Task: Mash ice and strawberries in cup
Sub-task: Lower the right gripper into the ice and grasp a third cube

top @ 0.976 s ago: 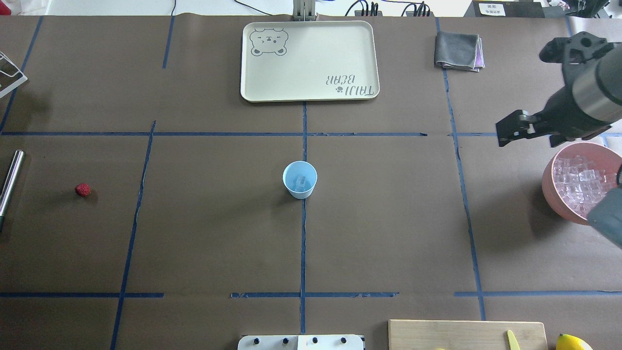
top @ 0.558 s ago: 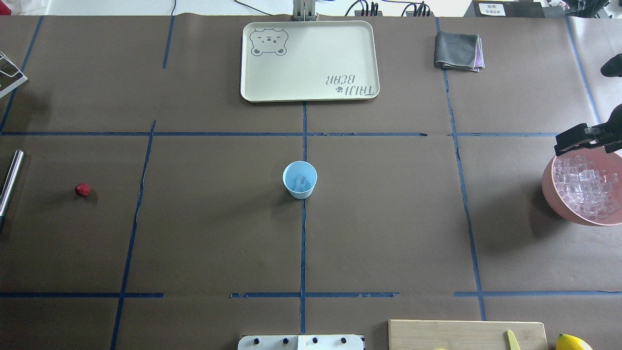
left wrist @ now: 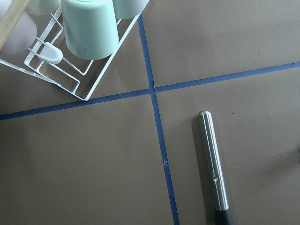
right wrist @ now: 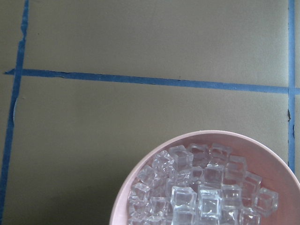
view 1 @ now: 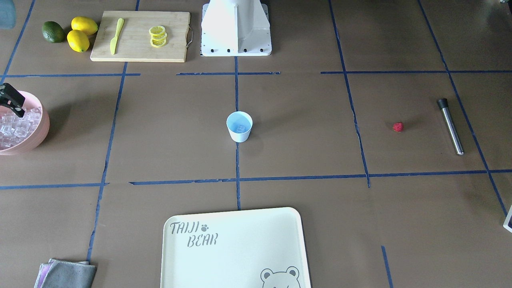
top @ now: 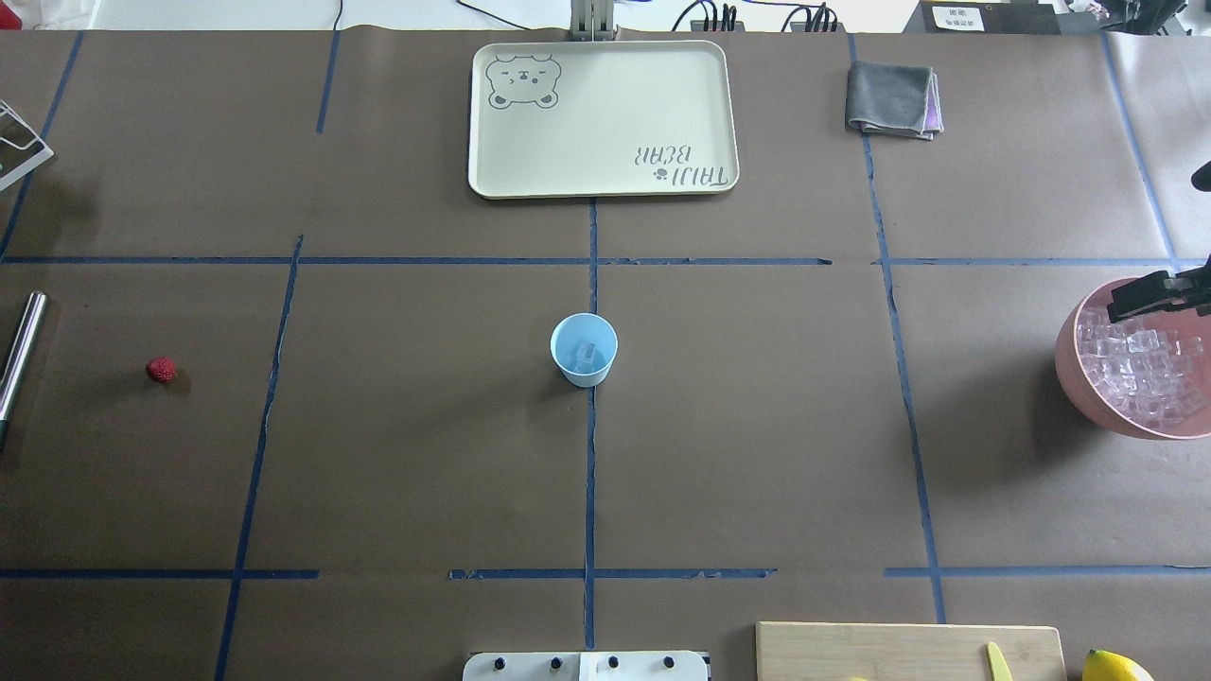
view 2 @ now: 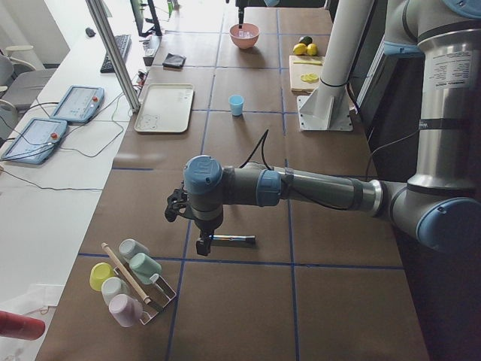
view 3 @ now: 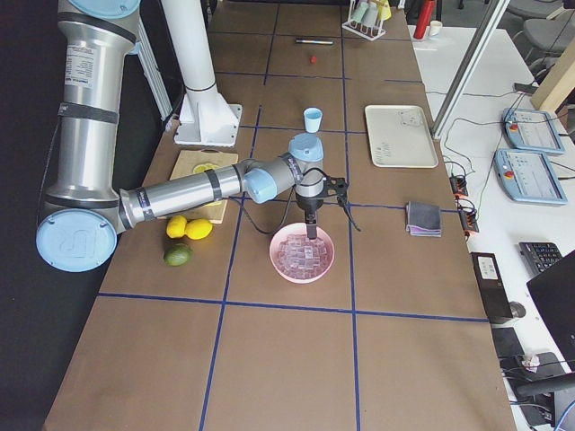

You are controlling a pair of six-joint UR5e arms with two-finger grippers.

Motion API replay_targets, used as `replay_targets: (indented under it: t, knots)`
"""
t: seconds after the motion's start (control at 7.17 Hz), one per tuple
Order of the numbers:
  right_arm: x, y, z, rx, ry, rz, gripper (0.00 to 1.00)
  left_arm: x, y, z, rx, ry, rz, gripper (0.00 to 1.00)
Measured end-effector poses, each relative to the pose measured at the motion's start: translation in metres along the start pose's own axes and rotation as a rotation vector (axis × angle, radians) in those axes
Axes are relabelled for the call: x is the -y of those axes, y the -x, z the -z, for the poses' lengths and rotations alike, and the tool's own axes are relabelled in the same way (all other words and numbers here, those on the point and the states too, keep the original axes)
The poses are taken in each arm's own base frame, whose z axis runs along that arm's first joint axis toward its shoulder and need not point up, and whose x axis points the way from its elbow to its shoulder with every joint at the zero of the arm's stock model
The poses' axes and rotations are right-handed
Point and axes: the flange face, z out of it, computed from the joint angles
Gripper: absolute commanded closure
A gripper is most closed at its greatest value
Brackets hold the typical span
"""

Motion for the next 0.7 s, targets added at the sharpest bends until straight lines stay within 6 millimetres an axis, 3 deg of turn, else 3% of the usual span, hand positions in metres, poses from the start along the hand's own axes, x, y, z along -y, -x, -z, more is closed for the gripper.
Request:
replay_targets:
  t: [0.28,0.7]
  knots:
    - [-0.002,-0.02,-0.025,-0.023,0.034,0.023,0.01,0.0,0.0,0.0,0.0,-0.001,-0.001,0.0]
    - [0.008,-0.032,-0.052,-0.043,0.071,0.018,0.04,0.0,-0.001,0.001,0.0,-0.002,-0.002,0.0]
